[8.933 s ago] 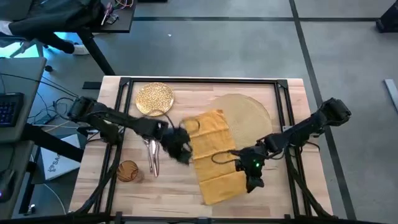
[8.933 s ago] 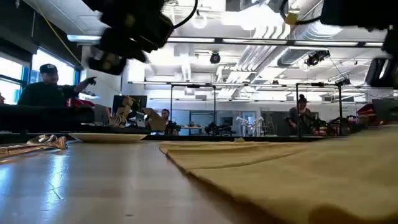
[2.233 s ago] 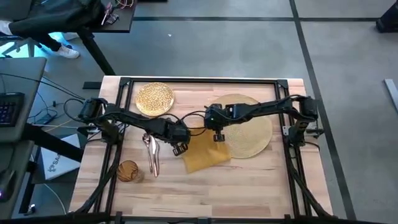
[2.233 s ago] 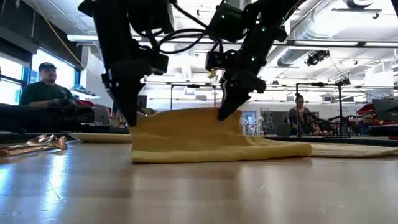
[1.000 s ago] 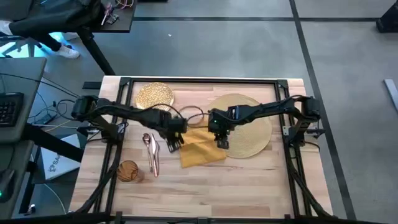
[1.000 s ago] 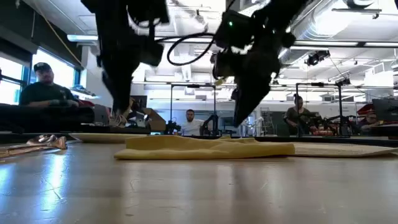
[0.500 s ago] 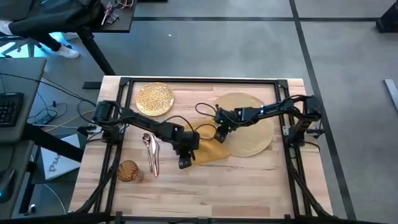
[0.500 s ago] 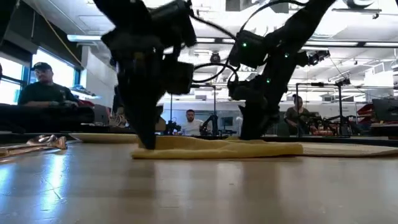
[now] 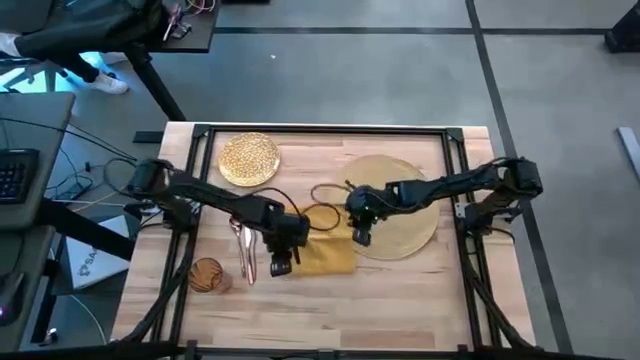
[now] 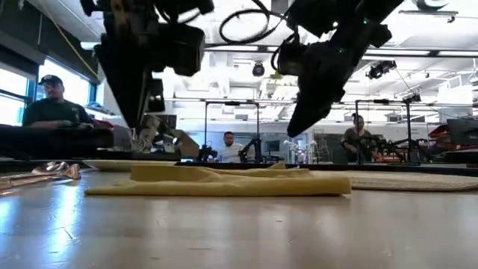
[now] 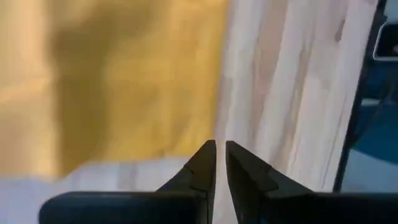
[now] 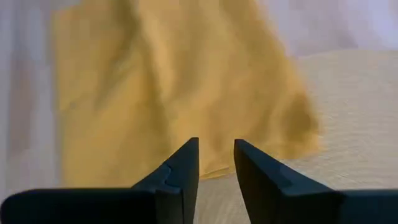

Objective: Set table place
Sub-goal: Fold the yellow table napkin on the table

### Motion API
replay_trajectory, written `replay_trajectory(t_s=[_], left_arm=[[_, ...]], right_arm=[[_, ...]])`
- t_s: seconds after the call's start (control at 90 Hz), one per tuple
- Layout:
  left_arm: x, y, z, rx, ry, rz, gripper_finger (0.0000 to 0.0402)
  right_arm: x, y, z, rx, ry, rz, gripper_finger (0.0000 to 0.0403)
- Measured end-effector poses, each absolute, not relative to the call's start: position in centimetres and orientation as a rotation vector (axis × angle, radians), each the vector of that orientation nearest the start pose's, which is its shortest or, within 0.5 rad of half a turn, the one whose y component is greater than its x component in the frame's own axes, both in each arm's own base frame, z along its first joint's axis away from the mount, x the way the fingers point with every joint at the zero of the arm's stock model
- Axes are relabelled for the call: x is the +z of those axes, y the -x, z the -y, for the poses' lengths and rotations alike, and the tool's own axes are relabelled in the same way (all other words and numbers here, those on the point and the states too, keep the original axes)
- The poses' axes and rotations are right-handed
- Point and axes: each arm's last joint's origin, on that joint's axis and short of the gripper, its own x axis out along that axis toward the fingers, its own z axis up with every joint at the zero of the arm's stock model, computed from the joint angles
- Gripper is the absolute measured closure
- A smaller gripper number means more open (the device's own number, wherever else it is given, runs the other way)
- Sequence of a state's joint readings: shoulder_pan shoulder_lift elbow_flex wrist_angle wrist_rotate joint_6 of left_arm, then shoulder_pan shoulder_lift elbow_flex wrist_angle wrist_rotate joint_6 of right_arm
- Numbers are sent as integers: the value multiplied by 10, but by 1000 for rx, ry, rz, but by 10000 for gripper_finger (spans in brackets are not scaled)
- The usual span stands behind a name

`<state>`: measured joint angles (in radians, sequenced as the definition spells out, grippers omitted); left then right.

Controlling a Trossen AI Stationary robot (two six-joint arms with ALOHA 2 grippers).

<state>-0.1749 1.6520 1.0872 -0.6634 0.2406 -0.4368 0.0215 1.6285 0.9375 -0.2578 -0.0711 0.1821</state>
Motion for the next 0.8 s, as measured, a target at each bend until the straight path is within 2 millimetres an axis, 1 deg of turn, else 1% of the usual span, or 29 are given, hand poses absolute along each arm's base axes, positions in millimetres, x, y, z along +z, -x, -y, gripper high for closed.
replay_trajectory(t_s=[0.089, 0.156, 0.222, 0.311, 0.378, 0.456, 0.533, 0.6, 0.711, 0.8], left_arm=[[210, -302, 55, 33, 294, -1210, 359], [213, -303, 50, 112, 206, -1157, 339], [201, -306, 44, 136, 176, -1158, 315], [183, -309, 39, 103, 191, -1167, 282], [165, -308, 37, 101, 197, -1213, 262], [147, -307, 36, 88, 193, -1275, 249], [138, -309, 40, 64, 179, -1292, 248], [133, -310, 42, 51, 160, -1304, 256], [132, -311, 45, 56, 152, -1303, 277], [133, -310, 45, 62, 151, -1298, 293]], right_arm=[[170, -324, -18, 87, -91, -952, 274], [159, -326, -23, 106, -25, -979, 257], [150, -327, -26, 114, -2, -1011, 244], [139, -330, -27, 114, 17, -1034, 239], [130, -330, -27, 80, 29, -1064, 244], [126, -331, -27, 63, 26, -1073, 259], [124, -332, -28, 75, 24, -1078, 281], [124, -331, -29, 77, 25, -1080, 302], [125, -331, -30, 74, 18, -1080, 328], [128, -329, -29, 64, 2, -1086, 332]])
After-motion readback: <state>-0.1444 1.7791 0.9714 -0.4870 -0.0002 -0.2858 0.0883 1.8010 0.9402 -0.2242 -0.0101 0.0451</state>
